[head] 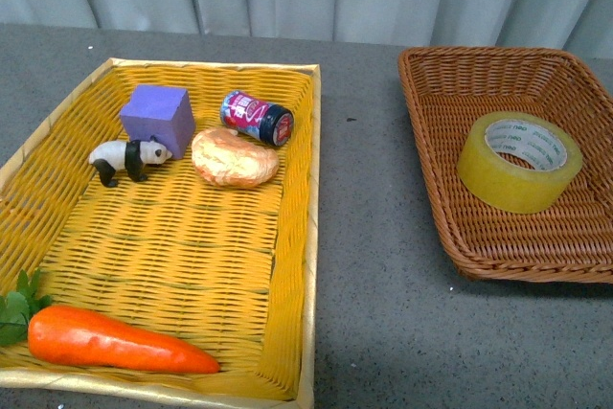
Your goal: Move tape to another basket
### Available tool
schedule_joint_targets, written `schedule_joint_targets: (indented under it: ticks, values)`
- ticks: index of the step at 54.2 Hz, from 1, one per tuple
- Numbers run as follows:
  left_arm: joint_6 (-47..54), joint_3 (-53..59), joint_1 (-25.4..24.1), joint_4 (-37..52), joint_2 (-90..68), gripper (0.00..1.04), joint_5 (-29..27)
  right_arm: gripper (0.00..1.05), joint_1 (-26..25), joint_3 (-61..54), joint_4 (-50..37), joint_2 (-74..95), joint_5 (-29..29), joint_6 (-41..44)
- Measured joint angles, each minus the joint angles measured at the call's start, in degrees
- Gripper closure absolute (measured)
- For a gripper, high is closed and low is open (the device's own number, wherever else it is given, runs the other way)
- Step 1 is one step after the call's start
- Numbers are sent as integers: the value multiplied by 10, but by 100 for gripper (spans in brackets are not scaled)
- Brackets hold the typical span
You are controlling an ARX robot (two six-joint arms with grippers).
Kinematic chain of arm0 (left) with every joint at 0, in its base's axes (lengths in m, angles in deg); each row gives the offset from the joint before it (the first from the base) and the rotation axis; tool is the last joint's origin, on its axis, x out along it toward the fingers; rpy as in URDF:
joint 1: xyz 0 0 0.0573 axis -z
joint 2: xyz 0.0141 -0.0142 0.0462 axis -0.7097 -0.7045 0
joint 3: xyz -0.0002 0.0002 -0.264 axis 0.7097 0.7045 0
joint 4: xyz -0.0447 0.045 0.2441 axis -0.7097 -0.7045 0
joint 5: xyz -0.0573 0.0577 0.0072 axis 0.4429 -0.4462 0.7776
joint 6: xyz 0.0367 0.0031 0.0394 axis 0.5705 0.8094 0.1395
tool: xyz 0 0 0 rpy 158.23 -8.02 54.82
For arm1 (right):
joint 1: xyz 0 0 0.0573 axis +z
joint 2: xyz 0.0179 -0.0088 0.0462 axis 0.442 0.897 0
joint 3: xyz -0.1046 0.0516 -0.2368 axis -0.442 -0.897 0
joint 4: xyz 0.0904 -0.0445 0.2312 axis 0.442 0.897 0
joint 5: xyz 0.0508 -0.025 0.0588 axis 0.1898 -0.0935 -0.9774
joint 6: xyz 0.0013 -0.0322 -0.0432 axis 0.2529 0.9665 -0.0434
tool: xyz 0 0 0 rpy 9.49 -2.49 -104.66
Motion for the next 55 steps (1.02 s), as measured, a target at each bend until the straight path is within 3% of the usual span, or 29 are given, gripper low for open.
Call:
schedule_joint_targets:
  ticks: [3, 5, 31, 34, 55]
  values:
    - [0, 0, 0, 0, 0, 101, 0, 104, 0, 0, 1, 0, 0, 0]
    - [0, 0, 0, 0, 0, 94, 0, 102, 0, 0, 1, 0, 0, 0]
    - [0, 0, 0, 0, 0, 7, 0, 14, 0, 0, 1, 0, 0, 0]
    - [1, 0, 0, 0, 0, 6, 0, 7, 0, 0, 1, 0, 0, 0]
    - [1, 0, 0, 0, 0, 7, 0, 9, 0, 0, 1, 0, 0, 0]
